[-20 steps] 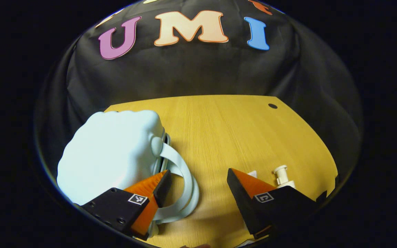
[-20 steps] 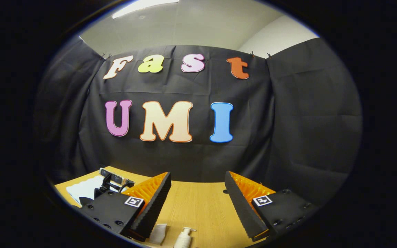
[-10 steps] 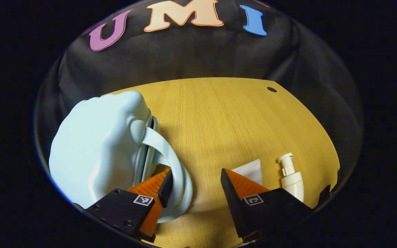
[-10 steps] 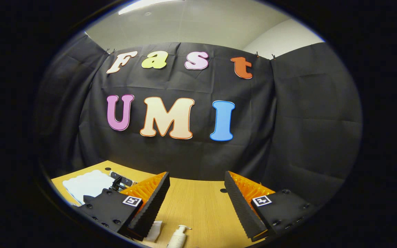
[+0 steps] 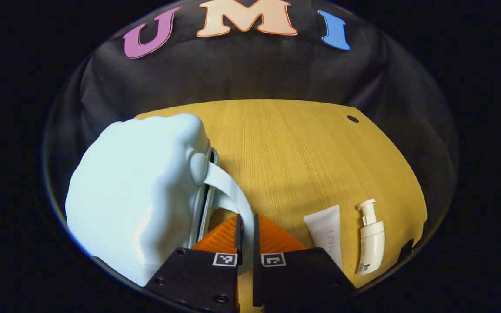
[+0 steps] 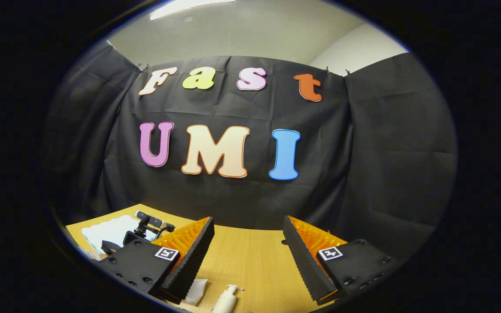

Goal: First open the suitcase, pack the skin care products into it, and then close the suitcase.

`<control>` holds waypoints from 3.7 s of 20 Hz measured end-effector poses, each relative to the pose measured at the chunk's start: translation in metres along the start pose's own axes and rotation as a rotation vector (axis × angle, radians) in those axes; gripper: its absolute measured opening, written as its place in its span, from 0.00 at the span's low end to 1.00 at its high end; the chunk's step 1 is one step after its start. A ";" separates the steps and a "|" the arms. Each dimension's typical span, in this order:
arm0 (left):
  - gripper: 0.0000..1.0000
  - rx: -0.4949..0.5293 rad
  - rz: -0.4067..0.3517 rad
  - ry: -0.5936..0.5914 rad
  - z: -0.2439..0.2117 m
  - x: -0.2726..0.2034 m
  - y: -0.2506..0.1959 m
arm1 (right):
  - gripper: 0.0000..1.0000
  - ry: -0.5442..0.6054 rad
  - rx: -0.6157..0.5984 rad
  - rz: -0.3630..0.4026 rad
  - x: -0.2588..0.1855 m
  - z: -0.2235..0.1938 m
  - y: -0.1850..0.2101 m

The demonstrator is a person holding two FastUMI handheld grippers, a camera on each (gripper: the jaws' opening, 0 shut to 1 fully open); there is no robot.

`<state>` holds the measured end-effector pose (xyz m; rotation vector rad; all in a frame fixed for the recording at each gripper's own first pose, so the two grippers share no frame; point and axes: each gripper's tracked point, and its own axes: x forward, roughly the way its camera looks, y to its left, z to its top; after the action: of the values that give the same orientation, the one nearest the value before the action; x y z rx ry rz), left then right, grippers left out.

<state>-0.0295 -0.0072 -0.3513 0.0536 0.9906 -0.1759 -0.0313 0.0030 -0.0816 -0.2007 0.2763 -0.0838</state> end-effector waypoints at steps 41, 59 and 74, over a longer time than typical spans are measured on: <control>0.00 0.064 0.297 -0.383 0.193 -0.195 0.228 | 1.00 -0.074 0.134 0.112 0.015 0.002 0.059; 0.00 -0.052 0.521 -0.237 0.127 -0.163 0.491 | 1.00 -0.029 0.060 0.163 0.056 0.001 0.194; 0.94 -0.142 0.363 -0.788 0.215 -0.221 0.355 | 1.00 -0.095 0.060 0.120 0.055 0.025 0.159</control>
<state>0.0913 0.3430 -0.0617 0.0289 0.1937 0.2017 0.0372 0.1569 -0.1054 -0.1278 0.1903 0.0367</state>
